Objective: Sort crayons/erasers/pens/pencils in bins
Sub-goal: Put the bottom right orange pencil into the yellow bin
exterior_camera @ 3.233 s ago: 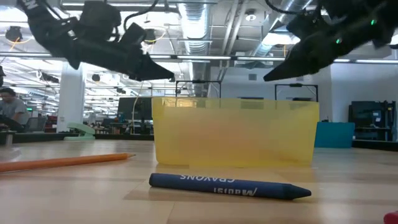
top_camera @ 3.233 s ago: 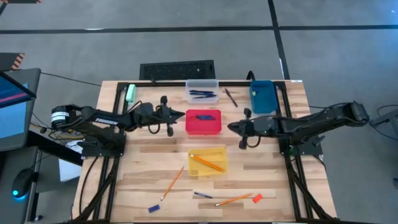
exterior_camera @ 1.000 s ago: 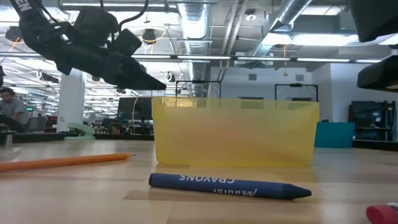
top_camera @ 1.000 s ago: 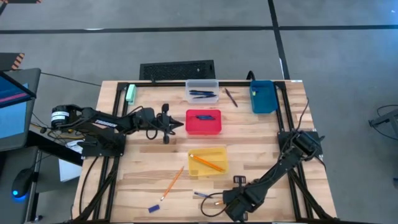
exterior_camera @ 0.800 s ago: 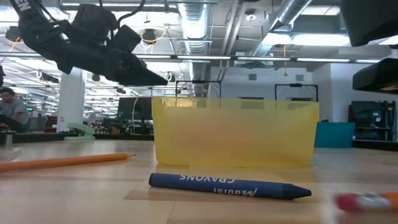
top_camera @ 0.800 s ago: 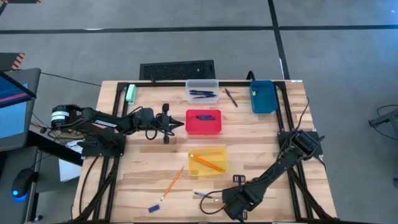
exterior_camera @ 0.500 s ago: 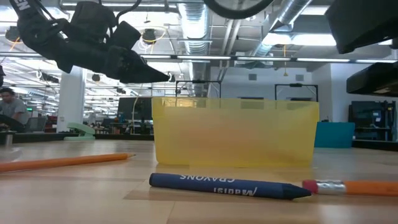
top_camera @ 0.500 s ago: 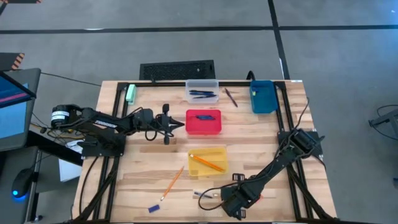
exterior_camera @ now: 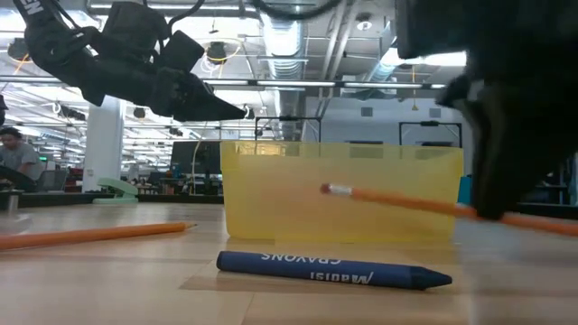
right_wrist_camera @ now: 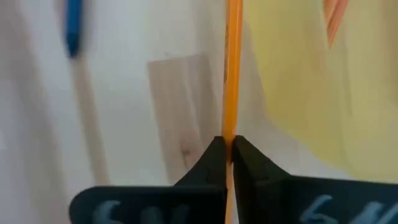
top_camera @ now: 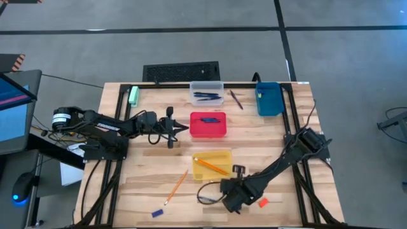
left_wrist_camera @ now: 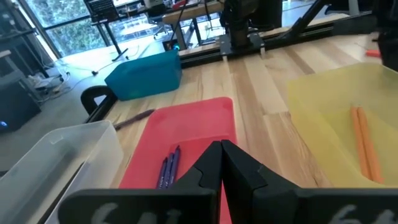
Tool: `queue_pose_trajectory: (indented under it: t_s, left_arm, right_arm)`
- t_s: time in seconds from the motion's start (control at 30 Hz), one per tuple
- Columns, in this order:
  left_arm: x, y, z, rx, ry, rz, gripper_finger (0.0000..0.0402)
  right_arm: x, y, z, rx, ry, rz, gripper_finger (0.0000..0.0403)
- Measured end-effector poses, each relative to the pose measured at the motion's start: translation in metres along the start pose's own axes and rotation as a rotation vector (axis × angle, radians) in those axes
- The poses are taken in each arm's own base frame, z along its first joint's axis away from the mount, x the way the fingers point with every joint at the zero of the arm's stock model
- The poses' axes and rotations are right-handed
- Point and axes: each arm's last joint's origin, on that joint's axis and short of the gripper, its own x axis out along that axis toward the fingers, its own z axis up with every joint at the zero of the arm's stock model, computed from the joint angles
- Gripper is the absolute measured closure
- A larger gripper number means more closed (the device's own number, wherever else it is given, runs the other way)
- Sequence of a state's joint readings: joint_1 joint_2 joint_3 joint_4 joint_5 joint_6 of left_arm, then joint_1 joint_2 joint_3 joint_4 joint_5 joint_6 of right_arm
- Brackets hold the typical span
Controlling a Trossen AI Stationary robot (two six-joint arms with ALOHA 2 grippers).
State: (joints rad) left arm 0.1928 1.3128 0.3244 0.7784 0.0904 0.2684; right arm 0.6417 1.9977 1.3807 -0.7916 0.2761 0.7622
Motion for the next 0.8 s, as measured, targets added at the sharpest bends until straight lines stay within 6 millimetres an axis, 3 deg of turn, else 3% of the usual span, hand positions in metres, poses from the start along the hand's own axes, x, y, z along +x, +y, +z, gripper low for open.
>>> queue_pose_trajectory:
  t_s: [0.27, 0.47, 0.63, 0.8]
  left_arm:
    - [0.000, 0.000, -0.001, -0.001, 0.006, -0.001, 0.0401]
    - [0.000, 0.003, -0.003, 0.020, 0.048, 0.093, 0.0401]
    - [-0.001, 0.009, -0.004, 0.009, 0.043, 0.112, 0.0401]
    - [-0.002, 0.015, -0.003, -0.001, 0.021, 0.143, 0.0401]
  right_arm:
    - [-0.024, -0.019, 0.010, -0.029, -0.004, 0.018, 0.0390]
    - [-0.067, -0.039, 0.021, -0.043, -0.156, 0.033, 0.0391]
    - [-0.096, -0.067, 0.047, 0.072, -0.342, 0.083, 0.0390]
    - [-0.099, -0.096, 0.074, 0.250, -0.465, 0.104, 0.0390]
